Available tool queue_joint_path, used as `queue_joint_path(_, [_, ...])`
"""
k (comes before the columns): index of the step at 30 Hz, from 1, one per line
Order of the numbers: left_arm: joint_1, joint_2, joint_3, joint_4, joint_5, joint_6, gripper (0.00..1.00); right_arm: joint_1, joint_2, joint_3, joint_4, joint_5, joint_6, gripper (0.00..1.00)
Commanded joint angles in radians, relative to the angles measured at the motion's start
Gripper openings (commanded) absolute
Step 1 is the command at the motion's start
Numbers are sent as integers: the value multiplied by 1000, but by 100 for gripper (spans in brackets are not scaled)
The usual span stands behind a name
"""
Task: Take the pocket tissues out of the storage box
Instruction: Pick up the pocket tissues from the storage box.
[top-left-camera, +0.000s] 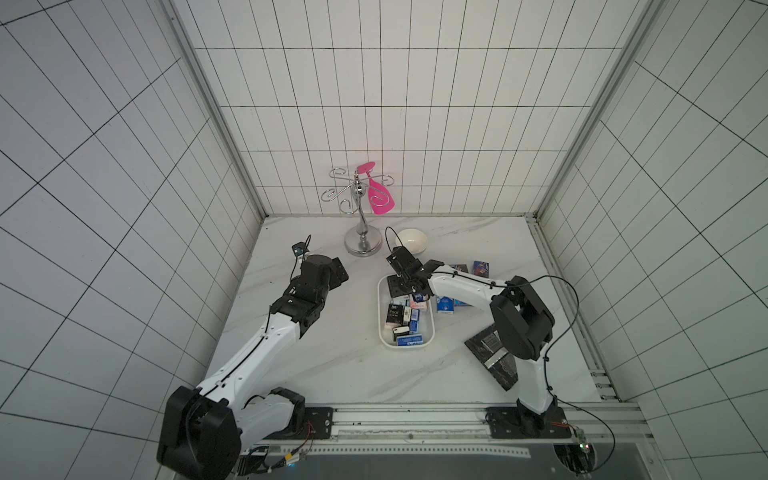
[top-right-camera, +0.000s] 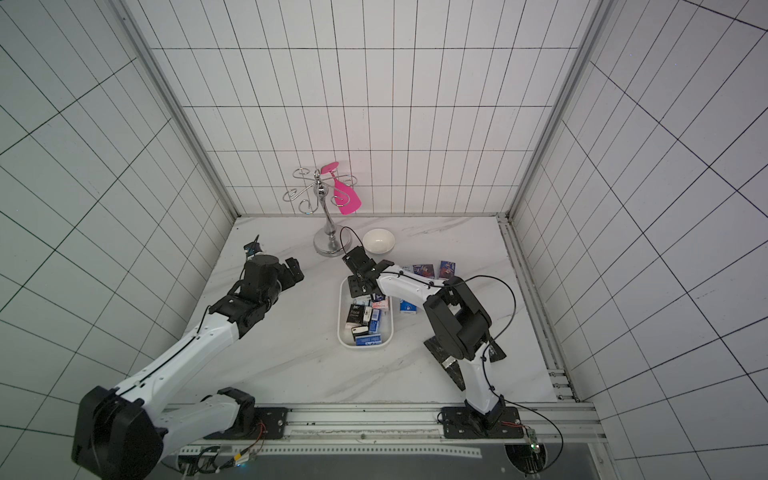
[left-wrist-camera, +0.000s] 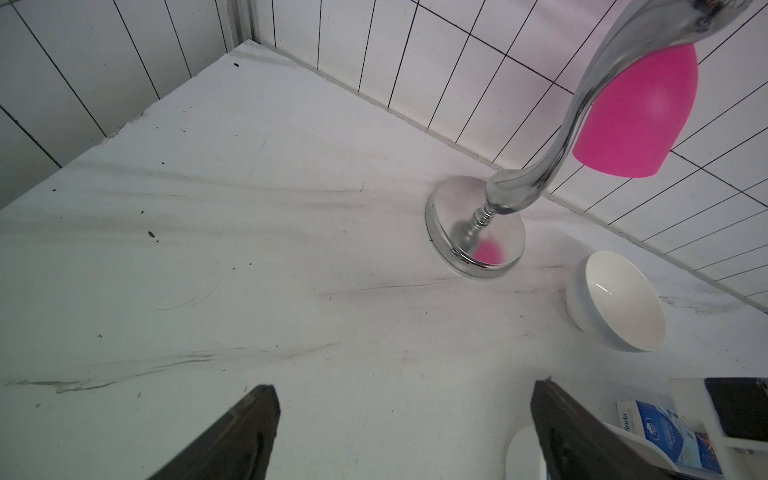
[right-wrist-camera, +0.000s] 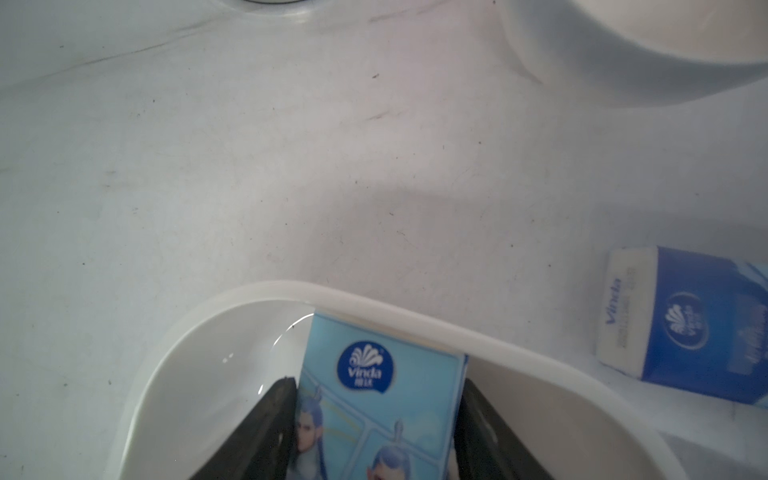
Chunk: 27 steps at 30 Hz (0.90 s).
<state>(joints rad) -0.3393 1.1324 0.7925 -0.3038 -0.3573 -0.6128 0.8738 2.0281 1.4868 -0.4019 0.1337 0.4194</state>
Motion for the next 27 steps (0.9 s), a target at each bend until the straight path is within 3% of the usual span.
queue_joint_path(1, [-1,-3,-4,12,6,1,98,-9,30,28,-13,-1,10,55])
queue_joint_path(13, [-1,-4,5,9,1,7,98,-6,-14,24,-6,-37,7,37])
queue_joint_path(27, [-1,-9,13,3,-6,12,98,-48,-247,-47,1,0,-25,36])
